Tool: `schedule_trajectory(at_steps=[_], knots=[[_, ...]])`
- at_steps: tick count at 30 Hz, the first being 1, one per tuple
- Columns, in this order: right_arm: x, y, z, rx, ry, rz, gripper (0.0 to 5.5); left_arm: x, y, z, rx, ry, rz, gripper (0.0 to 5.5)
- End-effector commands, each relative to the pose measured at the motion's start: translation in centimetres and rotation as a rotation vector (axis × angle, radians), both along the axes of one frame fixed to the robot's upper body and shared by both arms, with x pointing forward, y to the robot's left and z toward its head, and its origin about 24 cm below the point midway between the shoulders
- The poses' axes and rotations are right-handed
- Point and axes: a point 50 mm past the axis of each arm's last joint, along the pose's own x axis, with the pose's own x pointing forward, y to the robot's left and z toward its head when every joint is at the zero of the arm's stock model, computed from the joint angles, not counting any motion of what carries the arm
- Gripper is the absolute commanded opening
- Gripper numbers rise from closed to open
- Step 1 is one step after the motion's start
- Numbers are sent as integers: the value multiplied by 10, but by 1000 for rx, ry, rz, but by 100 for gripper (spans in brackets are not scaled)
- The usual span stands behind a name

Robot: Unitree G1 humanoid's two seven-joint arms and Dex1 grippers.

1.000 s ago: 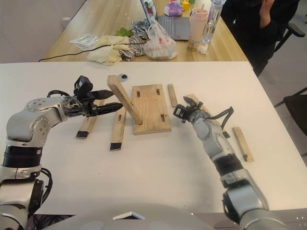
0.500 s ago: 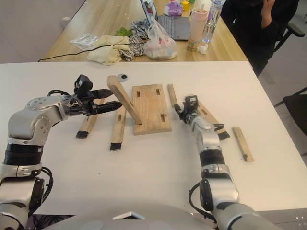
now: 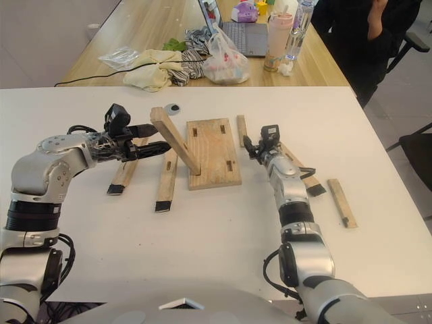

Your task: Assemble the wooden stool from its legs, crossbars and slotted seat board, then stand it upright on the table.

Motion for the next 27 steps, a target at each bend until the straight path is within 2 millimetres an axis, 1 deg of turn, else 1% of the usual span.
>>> schedule_trajectory(at_steps=[1,4,6,9,10,13,14,17,19,21,23,26,27], knots=[[15,14,1,-2,32,6,319,2,-2,2,4,-19,1,377],[22,15,-6,-10,106,-22,319,3,-2,3,3,-22,1,377],[21,14,-14,-31,167,-38,319,3,-2,3,2,-24,4,377],[19,12,-22,-69,226,-48,262,2,-2,1,-3,-23,11,377],[18,11,-24,-88,238,-42,257,1,-1,0,-6,-21,16,377],[13,11,-33,-145,268,-10,210,-1,0,-2,-11,-17,33,377],[10,10,-36,-151,283,-3,204,-2,0,-3,-13,-16,37,377],[3,4,-43,-116,325,5,153,-4,-1,-5,-19,-15,47,377],[-4,-2,-49,-73,362,5,126,-6,0,-6,-23,-14,59,377],[-17,-14,-57,-52,405,3,81,-9,3,-8,-24,-10,76,377],[-37,-26,-63,-19,450,4,55,-12,6,-9,-25,-8,94,377],[-70,-37,-63,1,512,46,5,-14,10,-10,-25,-6,114,377],[-77,-39,-63,-3,525,58,2,-15,11,-10,-24,-5,117,377]])
